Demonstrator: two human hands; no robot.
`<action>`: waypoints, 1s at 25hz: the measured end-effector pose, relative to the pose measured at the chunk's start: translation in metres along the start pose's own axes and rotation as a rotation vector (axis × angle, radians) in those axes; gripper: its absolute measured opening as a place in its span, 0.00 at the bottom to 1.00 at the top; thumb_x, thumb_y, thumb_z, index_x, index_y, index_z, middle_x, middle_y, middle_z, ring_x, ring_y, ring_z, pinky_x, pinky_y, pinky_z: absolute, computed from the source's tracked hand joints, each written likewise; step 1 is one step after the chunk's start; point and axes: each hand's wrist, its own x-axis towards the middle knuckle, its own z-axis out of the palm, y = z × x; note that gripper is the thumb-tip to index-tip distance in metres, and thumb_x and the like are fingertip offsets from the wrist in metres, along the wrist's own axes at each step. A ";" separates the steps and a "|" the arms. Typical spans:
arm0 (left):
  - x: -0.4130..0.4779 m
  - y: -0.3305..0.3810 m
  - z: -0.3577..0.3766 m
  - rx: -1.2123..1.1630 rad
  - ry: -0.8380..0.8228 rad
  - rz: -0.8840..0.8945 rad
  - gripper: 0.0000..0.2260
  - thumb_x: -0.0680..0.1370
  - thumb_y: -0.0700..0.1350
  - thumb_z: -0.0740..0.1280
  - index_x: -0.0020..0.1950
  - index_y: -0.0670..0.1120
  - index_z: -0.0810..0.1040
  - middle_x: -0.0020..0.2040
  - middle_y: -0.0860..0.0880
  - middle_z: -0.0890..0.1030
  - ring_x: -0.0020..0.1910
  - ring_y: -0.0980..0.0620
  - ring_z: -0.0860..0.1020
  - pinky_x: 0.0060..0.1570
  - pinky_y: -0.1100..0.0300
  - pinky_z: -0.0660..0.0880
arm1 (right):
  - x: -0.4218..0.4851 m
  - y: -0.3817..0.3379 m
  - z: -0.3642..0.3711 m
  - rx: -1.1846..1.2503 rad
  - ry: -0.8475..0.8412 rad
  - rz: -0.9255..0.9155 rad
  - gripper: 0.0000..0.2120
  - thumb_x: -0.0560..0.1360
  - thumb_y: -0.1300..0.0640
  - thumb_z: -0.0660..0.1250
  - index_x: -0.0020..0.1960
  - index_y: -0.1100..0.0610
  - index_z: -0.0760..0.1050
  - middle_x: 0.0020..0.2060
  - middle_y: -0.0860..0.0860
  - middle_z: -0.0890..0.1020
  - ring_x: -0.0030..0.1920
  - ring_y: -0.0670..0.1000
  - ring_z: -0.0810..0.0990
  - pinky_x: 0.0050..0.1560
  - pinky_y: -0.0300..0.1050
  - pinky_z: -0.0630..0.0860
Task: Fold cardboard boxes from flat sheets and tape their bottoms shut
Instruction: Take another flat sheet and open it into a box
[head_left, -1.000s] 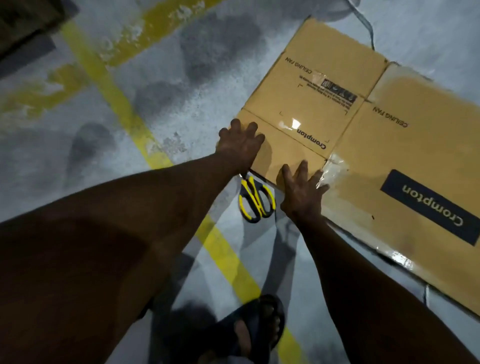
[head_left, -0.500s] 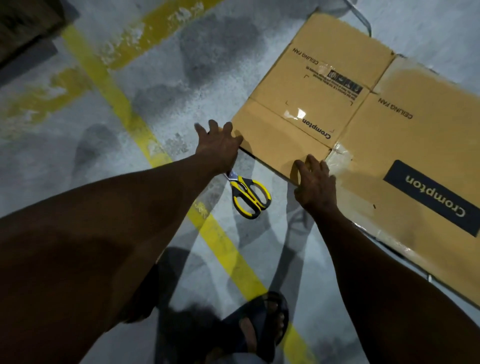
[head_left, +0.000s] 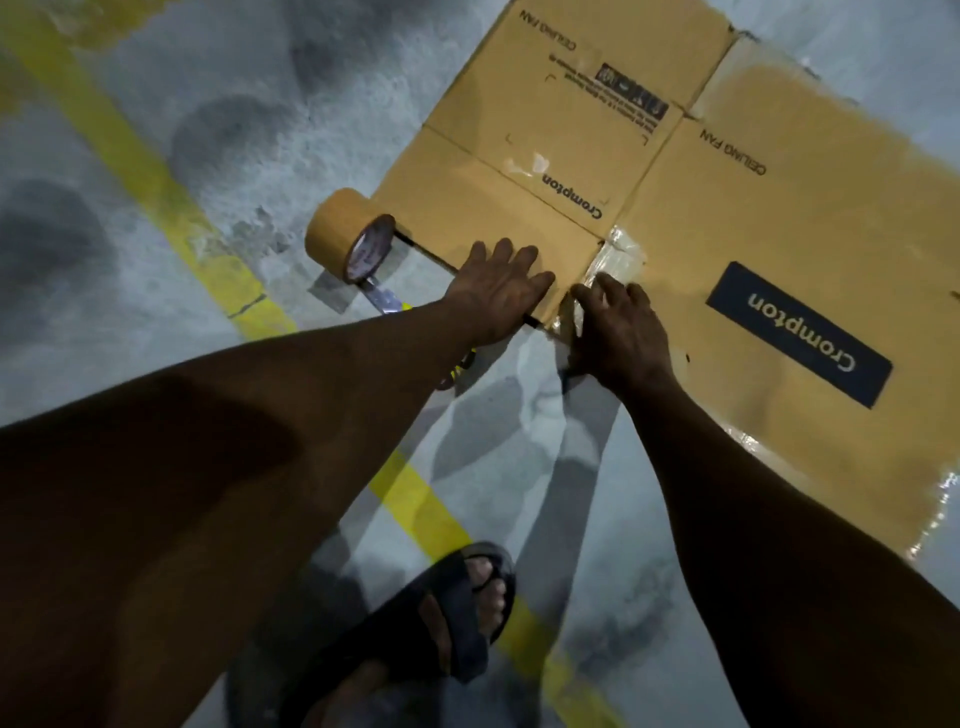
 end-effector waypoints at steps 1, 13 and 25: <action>0.003 0.003 0.002 0.009 0.001 0.001 0.23 0.78 0.46 0.61 0.72 0.48 0.63 0.71 0.39 0.63 0.66 0.35 0.65 0.62 0.40 0.65 | 0.000 -0.004 0.001 -0.035 -0.051 0.014 0.44 0.65 0.52 0.78 0.75 0.51 0.58 0.73 0.60 0.62 0.68 0.69 0.64 0.61 0.64 0.72; 0.039 -0.003 -0.020 0.150 0.075 0.098 0.24 0.81 0.41 0.59 0.76 0.43 0.56 0.72 0.35 0.63 0.67 0.29 0.65 0.65 0.39 0.65 | -0.004 -0.019 -0.008 0.010 0.248 0.202 0.26 0.73 0.54 0.69 0.67 0.53 0.64 0.62 0.57 0.72 0.59 0.62 0.72 0.58 0.58 0.72; -0.040 -0.001 -0.265 0.100 0.280 0.187 0.15 0.77 0.41 0.63 0.64 0.44 0.72 0.58 0.39 0.77 0.56 0.36 0.77 0.49 0.47 0.72 | -0.037 -0.063 -0.245 -0.032 0.441 0.363 0.11 0.77 0.61 0.61 0.57 0.57 0.77 0.51 0.58 0.82 0.53 0.62 0.79 0.52 0.52 0.70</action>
